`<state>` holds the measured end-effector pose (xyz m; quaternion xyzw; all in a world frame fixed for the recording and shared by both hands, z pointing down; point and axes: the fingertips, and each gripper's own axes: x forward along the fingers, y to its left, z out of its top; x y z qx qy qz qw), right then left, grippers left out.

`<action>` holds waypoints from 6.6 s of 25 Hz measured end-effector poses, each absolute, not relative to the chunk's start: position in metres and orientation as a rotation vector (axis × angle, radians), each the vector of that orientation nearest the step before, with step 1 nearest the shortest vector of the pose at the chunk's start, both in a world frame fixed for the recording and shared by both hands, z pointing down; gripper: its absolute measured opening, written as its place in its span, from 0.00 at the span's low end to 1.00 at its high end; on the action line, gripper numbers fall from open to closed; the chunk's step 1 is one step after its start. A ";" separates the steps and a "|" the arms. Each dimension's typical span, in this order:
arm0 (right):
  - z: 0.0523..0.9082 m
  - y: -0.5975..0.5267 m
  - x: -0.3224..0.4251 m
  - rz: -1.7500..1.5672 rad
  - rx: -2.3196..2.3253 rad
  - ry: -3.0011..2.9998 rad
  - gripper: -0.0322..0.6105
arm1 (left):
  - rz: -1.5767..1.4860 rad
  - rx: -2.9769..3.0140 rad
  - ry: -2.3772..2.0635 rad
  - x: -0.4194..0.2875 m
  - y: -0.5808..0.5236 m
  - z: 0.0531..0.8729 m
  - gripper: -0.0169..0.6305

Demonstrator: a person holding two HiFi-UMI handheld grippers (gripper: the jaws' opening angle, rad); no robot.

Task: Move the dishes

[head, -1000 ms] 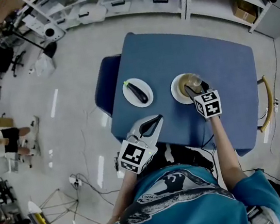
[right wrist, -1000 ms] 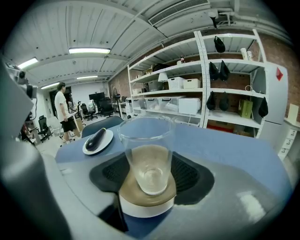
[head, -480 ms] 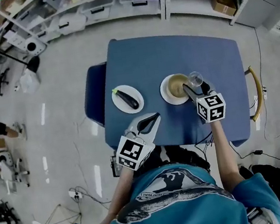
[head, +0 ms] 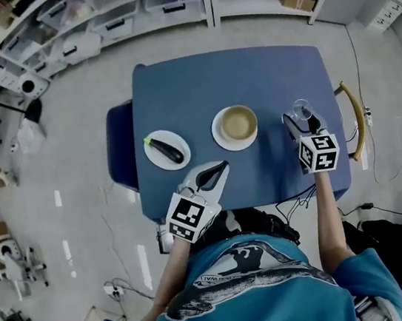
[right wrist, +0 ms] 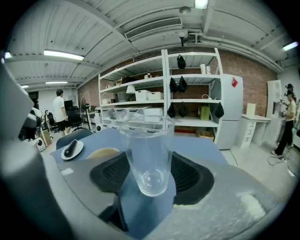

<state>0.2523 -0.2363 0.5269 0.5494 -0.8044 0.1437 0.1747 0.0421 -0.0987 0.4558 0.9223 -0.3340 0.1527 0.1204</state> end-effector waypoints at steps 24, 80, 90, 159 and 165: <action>0.585 -0.189 0.311 0.601 1.765 -2.098 0.63 | 0.529 2.662 -0.963 0.034 -0.098 0.470 0.05; 0.581 -0.269 0.080 0.956 1.337 -2.313 0.08 | 0.375 2.562 -1.110 -0.046 -0.110 0.471 0.05; 0.579 -0.345 0.016 0.890 1.280 -2.344 0.08 | 0.412 2.502 -1.186 -0.083 -0.114 0.480 0.05; 0.482 -0.095 0.022 0.602 1.231 -2.580 0.29 | 0.296 2.624 -0.997 -0.076 -0.068 0.459 0.05; 0.472 -0.064 0.031 0.588 1.165 -2.644 0.25 | 0.297 2.601 -1.037 -0.051 -0.036 0.454 0.05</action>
